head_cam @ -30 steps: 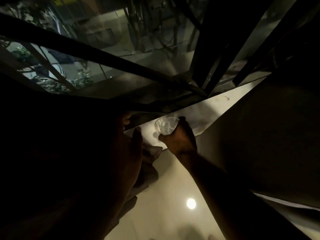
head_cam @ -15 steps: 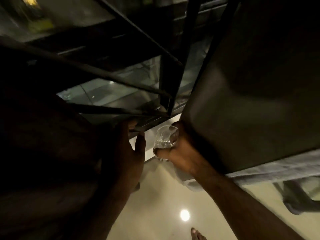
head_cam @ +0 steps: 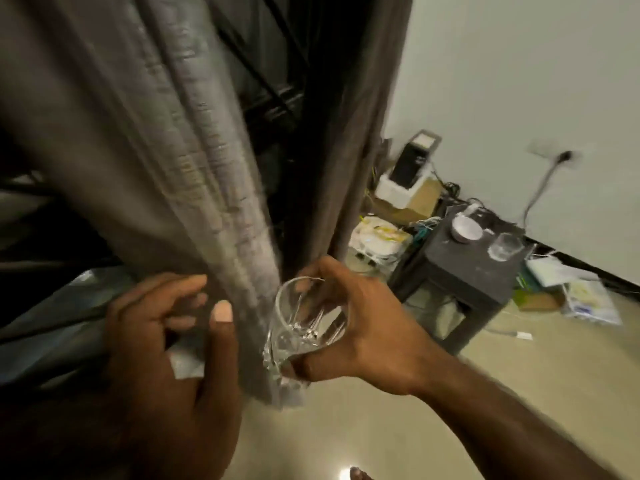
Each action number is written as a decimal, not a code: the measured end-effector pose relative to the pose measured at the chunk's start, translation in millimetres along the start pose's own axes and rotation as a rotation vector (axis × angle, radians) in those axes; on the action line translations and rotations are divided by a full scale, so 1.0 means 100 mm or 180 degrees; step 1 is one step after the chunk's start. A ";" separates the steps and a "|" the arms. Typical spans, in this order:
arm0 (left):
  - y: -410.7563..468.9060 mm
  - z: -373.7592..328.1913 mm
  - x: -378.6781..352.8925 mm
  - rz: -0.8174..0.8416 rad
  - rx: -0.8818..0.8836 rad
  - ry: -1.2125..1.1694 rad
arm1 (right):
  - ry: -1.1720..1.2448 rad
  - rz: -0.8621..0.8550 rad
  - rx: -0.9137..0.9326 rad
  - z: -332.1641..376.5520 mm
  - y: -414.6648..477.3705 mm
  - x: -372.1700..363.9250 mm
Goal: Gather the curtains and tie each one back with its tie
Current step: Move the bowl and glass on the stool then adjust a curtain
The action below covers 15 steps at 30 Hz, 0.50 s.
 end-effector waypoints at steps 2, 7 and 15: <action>0.11 -0.29 -0.29 0.0204 -0.0716 0.0248 | 0.0098 -0.0271 -0.0080 -0.25 -0.20 0.42; 0.36 -0.58 -1.53 0.0987 -0.1022 0.0057 | 0.0249 -0.1072 -0.0624 -1.33 -0.48 1.33; 0.71 -0.23 -3.81 0.2152 -0.0323 0.0200 | 0.0139 -0.1983 -0.1674 -3.70 -0.53 2.37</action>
Point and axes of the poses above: each hand's wrist, its own y-axis towards the middle knuckle, its own x-axis out of the back of the hand, z = x × y, the point moved 3 cm from there along y, towards the middle knuckle, and after that the axes turned 14 degrees about z, right-handed, at the moved point
